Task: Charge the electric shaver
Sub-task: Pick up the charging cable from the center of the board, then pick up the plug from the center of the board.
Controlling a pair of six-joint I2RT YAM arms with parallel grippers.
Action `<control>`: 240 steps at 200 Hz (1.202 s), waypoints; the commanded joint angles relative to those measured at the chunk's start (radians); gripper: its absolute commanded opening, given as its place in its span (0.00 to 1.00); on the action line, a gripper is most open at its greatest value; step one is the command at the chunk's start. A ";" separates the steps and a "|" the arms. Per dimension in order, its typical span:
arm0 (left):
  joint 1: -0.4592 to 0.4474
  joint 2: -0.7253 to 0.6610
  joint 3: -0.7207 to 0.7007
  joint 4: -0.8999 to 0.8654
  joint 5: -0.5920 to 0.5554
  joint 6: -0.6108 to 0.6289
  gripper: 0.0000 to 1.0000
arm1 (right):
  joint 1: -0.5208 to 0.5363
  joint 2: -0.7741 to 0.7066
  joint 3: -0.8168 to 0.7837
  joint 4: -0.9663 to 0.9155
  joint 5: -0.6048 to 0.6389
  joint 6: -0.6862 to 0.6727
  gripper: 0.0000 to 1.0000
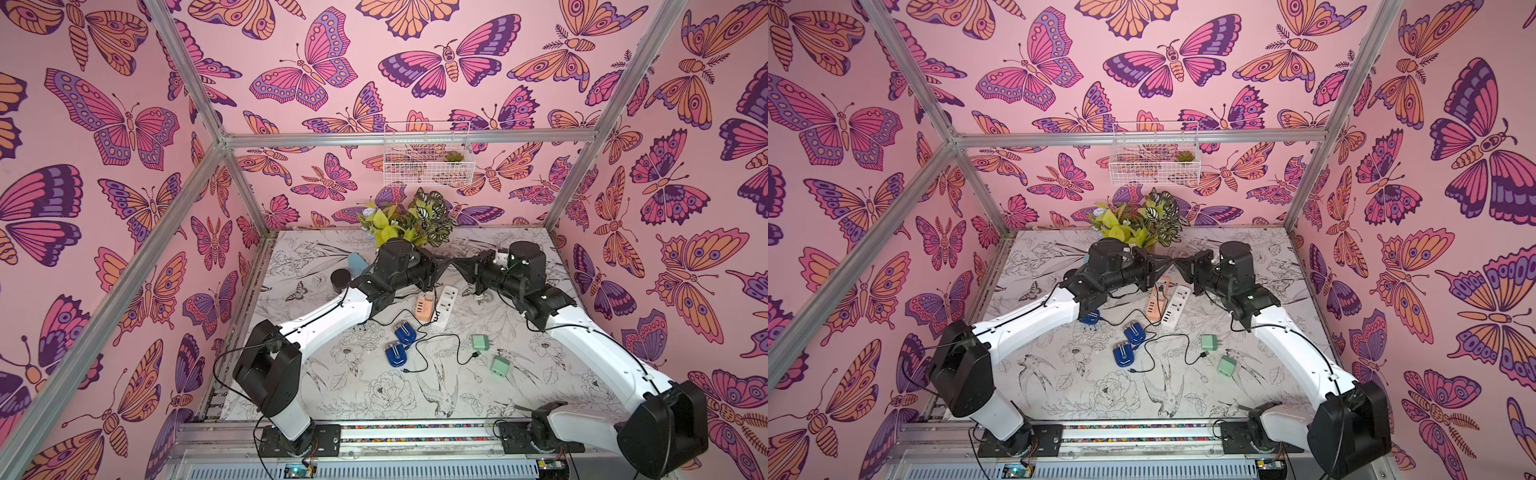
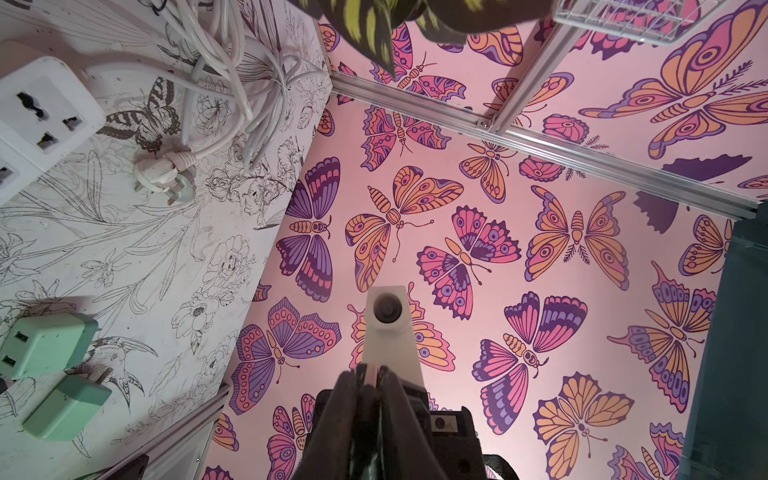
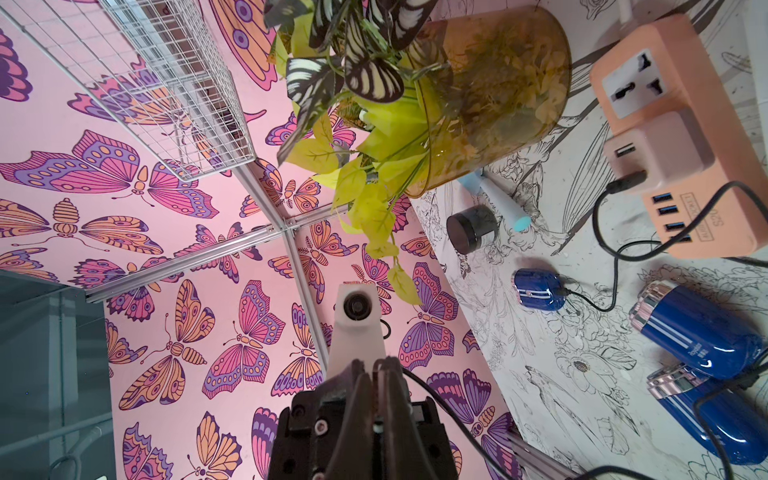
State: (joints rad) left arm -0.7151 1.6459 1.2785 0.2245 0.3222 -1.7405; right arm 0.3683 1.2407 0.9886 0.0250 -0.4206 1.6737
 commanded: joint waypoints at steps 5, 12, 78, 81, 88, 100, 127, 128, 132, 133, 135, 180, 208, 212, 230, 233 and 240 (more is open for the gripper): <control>0.006 0.009 -0.020 0.065 0.014 0.013 0.08 | 0.006 0.009 0.008 -0.005 -0.028 -0.004 0.00; 0.006 0.007 -0.022 0.067 0.012 0.013 0.06 | 0.006 0.009 0.009 -0.006 -0.025 -0.004 0.00; 0.015 -0.028 -0.074 0.070 0.009 0.020 0.00 | 0.001 0.011 0.022 -0.047 -0.013 -0.033 0.00; 0.016 -0.031 -0.079 0.069 0.009 0.020 0.00 | -0.003 0.011 0.028 -0.062 -0.017 -0.042 0.00; 0.019 -0.038 -0.094 0.070 0.010 0.020 0.00 | -0.013 0.009 0.042 -0.113 -0.026 -0.066 0.09; 0.030 -0.054 -0.121 0.070 0.016 0.027 0.00 | -0.036 -0.006 0.055 -0.218 -0.033 -0.114 0.30; 0.056 -0.090 -0.193 0.071 0.058 0.064 0.00 | -0.101 -0.050 0.063 -0.544 -0.019 -0.281 0.46; 0.057 -0.091 -0.197 0.070 0.059 0.065 0.00 | -0.103 -0.050 0.063 -0.561 -0.015 -0.290 0.46; 0.058 -0.099 -0.212 0.074 0.063 0.067 0.00 | -0.109 -0.052 0.067 -0.635 0.004 -0.321 0.47; 0.058 -0.100 -0.215 0.075 0.064 0.068 0.00 | -0.110 -0.053 0.068 -0.653 0.010 -0.327 0.47; 0.059 -0.102 -0.221 0.078 0.067 0.069 0.00 | -0.112 -0.053 0.067 -0.693 0.024 -0.340 0.47; 0.069 -0.143 -0.294 0.087 0.102 0.116 0.00 | -0.144 -0.044 -0.104 -0.942 0.106 -0.303 0.52; 0.074 -0.139 -0.293 0.088 0.115 0.126 0.00 | -0.146 0.007 -0.129 -0.837 0.149 -0.168 0.68; 0.074 -0.138 -0.292 0.088 0.118 0.126 0.00 | -0.147 0.022 -0.125 -0.833 0.155 -0.152 0.71; 0.077 -0.139 -0.289 0.088 0.123 0.128 0.00 | -0.149 0.105 -0.112 -0.820 0.140 -0.082 0.74; 0.077 -0.139 -0.289 0.088 0.124 0.128 0.00 | -0.150 0.120 -0.110 -0.818 0.135 -0.072 0.74; 0.078 -0.141 -0.290 0.088 0.124 0.127 0.00 | -0.149 0.155 -0.108 -0.810 0.115 -0.051 0.74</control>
State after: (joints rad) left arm -0.6460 1.5295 0.9958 0.2924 0.4206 -1.6409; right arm 0.2260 1.3033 0.8520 -0.7982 -0.3077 1.5005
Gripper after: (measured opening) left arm 0.093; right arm 0.734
